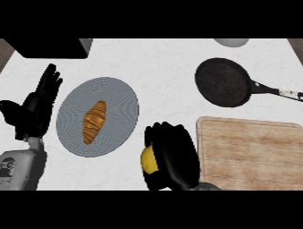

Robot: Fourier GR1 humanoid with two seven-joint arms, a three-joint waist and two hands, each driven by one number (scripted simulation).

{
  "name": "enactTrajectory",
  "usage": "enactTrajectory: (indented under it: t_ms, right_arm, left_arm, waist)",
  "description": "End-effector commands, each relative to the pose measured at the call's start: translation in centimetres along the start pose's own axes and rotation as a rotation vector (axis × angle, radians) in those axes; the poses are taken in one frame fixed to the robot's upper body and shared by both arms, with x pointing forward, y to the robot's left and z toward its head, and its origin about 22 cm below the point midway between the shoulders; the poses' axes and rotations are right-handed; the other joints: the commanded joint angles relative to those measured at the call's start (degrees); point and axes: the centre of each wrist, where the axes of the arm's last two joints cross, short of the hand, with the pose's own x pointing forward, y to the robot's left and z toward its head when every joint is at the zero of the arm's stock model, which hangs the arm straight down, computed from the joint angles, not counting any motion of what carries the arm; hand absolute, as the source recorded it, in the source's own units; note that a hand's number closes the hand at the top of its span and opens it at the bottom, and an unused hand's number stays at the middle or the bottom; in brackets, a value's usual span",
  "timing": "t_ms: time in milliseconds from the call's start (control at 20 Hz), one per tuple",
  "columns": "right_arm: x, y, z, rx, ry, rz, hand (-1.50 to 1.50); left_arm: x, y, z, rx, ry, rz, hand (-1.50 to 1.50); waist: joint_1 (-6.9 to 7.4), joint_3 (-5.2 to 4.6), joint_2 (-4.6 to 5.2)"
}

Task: Pick the lemon from the cutting board and place it in the pan

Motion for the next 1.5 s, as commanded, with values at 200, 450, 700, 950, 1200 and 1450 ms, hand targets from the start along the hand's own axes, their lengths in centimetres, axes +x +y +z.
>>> enactTrajectory:
  t_ms: [200,450,700,950,1200,1450]
  right_arm:
    - [0.3,-3.8,-1.6,-0.247,0.074,-0.111,1.5]
    - [-4.0,-6.8,-4.2,-0.327,0.119,-0.379,1.5]
    - [-10.9,-7.7,-6.7,-0.389,0.157,-0.384,1.5]
    - [-18.8,-8.5,-10.2,-0.418,0.256,-0.291,1.5]
    - [-23.1,-8.1,-12.4,-0.442,0.301,-0.1,1.5]
    - [-27.4,-5.2,-12.7,-0.448,0.349,-0.088,1.5]
  left_arm:
    - [0.0,-0.5,0.0,0.003,0.014,0.02,0.0]
    - [-0.5,0.0,0.3,0.011,-0.008,0.011,0.0]
    - [-1.2,-0.1,0.5,0.015,-0.005,-0.001,0.0]
    - [0.2,0.3,-0.3,-0.005,-0.008,0.007,0.0]
    - [1.2,-1.2,-0.4,-0.031,-0.025,0.009,0.0]
    - [1.0,-1.1,-0.7,-0.033,-0.031,-0.001,0.0]
  waist:
    - [-0.42,0.02,0.16]
    - [-0.18,0.08,0.41]
    - [-0.28,0.05,0.39]
    - [0.42,0.07,0.73]
    - [1.37,0.09,0.92]
    - [1.99,0.14,1.29]
